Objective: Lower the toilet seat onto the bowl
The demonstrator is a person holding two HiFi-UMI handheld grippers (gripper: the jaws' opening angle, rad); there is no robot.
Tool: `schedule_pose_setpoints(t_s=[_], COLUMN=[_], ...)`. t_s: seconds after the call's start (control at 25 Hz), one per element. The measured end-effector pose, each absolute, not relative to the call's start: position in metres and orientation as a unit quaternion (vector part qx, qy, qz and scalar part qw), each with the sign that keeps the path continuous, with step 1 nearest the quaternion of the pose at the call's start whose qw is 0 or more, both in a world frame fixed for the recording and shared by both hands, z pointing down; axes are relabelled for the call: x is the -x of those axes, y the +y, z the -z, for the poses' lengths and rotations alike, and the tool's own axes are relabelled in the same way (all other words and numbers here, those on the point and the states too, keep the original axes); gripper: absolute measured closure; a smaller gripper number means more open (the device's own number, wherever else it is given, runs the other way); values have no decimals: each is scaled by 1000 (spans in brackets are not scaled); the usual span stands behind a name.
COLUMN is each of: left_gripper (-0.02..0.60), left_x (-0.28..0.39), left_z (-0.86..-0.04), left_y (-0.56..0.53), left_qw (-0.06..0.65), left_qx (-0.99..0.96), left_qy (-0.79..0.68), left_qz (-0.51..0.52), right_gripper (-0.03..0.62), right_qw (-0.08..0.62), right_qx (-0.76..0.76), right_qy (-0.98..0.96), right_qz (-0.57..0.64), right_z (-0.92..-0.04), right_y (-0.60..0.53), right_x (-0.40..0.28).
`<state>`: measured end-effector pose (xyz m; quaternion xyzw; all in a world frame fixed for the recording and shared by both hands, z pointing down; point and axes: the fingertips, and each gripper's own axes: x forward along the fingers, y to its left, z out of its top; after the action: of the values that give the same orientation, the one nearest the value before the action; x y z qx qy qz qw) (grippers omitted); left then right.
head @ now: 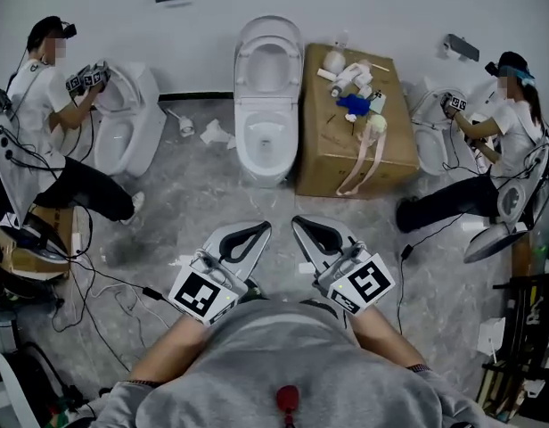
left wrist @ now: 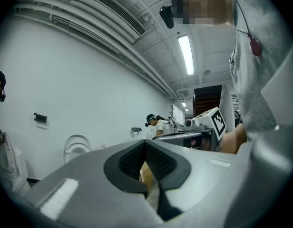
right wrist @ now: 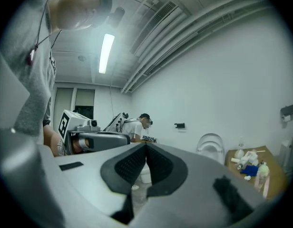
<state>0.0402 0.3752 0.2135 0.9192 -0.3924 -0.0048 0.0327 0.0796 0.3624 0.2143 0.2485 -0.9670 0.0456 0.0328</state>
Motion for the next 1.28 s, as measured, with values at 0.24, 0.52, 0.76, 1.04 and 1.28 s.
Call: schedule_pose_setpoints(t_s=[0.24, 0.52, 0.76, 1.04, 1.28], left_gripper=[575, 575, 575, 575, 575], left_x=[-7, 8, 8, 5, -7], left_z=[-226, -228, -232, -223, -217], left_y=[358, 325, 278, 202, 143], left_qw=[43, 47, 48, 30, 27], left_qx=[-924, -923, -918, -910, -900], left_qy=[-381, -383, -393, -412, -436], left_qz=[4, 7, 2, -4, -4], right_gripper=[579, 579, 579, 579, 579], right_qw=[34, 36, 32, 30, 27], right_qx=[-266, -269, -265, -248, -229], right_qy=[-962, -961, -963, -968, -972], right_qz=[-50, -48, -44, -39, -38], right_z=[-222, -227, -231, -224, -218], right_y=[345, 314, 264, 188, 132], right_x=[-47, -32, -33, -36, -45])
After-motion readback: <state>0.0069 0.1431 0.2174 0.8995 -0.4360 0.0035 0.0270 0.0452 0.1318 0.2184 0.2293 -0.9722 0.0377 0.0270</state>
